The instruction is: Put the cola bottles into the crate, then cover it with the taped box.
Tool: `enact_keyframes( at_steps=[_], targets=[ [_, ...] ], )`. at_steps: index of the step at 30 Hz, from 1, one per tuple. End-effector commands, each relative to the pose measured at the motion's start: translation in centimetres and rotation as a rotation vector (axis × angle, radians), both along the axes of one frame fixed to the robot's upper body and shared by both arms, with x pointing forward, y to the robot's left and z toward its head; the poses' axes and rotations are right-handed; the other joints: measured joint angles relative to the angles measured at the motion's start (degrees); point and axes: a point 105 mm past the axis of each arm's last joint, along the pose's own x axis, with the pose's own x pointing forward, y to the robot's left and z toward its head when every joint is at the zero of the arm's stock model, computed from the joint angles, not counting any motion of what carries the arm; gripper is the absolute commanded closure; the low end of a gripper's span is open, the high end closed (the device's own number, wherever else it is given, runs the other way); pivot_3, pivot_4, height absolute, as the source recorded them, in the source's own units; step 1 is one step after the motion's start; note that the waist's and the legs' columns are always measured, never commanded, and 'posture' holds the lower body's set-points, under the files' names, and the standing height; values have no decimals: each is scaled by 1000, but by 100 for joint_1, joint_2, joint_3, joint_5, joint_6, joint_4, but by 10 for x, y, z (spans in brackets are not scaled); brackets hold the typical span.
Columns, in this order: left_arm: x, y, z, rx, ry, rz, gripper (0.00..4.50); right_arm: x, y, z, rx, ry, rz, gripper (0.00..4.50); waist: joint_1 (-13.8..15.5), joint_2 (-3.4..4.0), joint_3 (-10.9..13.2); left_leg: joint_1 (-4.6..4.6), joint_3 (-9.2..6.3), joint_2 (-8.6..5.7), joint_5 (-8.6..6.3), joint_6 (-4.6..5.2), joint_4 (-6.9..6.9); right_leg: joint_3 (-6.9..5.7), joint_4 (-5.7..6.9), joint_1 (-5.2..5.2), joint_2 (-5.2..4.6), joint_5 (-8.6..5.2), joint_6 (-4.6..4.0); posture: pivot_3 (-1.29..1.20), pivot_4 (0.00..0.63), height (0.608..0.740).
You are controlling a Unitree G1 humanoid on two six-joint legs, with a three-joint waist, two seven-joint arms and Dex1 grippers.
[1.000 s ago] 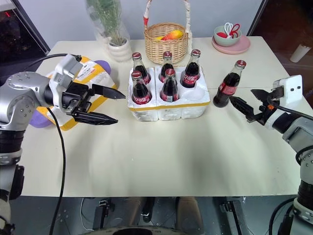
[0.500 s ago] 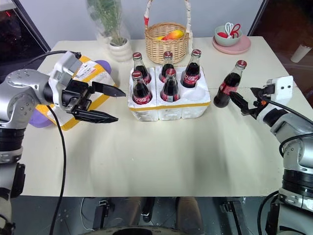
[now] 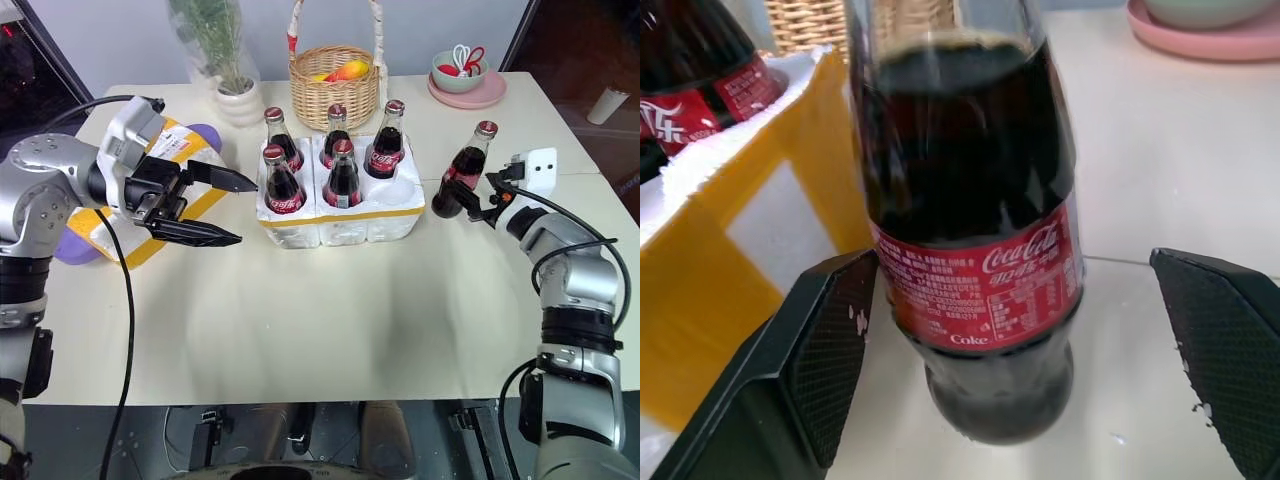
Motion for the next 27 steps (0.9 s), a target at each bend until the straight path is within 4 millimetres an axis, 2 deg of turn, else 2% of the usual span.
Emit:
enact_keyframes(
  at_steps=[1,10,12,15,20,24,27],
  targets=[
    [-1,0,9,-1,-47,0,0,11,3,11,2,-51,3,55,-8,0,0,0,0,0,0,0,0,0,0,0,1,0,0,0,150,740],
    [1,3,6,-1,-32,19,0,22,15,18,58,-98,30,55,4,0,0,0,-3,-1,0,-1,-1,1,2,-2,3,0,0,0,150,740],
    [2,3,6,-2,-33,21,0,20,20,23,73,-126,59,569,-4,0,0,0,-3,-1,0,-1,-1,1,2,-1,3,0,0,0,150,740],
    [2,4,6,-4,-35,26,0,19,26,27,68,-143,82,1656,-14,1,0,0,-3,0,0,-1,-2,1,3,-3,5,0,0,0,150,740],
    [3,4,6,-6,-34,31,0,17,21,38,65,-172,70,1641,-18,1,1,-1,-3,0,0,-1,-5,3,5,-7,5,0,0,0,150,740],
    [1,2,5,-9,-34,30,0,10,10,59,60,-236,41,1641,-15,5,3,-2,-2,-1,0,-1,-5,4,5,-8,4,0,0,0,150,740],
    [-2,3,6,-13,-31,27,0,-6,18,96,85,-316,116,1641,-5,9,5,-4,-2,-1,0,-1,-5,4,5,-10,3,0,0,0,150,740]
  ],
)
